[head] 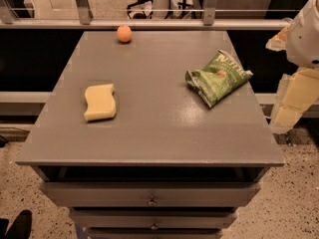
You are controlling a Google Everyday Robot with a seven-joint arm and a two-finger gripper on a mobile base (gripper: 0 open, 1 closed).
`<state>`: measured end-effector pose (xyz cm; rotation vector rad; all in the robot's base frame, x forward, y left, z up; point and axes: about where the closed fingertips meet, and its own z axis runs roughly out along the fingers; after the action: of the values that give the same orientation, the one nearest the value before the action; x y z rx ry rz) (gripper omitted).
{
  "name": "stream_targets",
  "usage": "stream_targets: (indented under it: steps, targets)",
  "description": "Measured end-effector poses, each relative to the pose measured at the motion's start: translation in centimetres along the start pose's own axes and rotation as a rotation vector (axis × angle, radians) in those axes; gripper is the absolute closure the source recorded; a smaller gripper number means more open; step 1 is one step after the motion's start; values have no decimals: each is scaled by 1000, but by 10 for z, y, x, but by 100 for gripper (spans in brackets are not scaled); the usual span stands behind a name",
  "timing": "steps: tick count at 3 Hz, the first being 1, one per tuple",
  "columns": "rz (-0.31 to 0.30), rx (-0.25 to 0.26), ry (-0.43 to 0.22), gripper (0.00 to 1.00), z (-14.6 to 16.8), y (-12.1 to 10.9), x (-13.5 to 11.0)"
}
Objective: Pick orange
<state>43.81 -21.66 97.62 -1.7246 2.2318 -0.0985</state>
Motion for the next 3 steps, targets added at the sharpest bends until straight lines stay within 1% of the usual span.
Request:
stream_targets:
  steps: [1, 2, 3]
  targets:
    - [0, 0, 0, 0, 0, 0, 0]
    - [-48, -20, -30, 0, 11, -8, -21]
    - [-70, -27, -96, 0, 48, -33, -53]
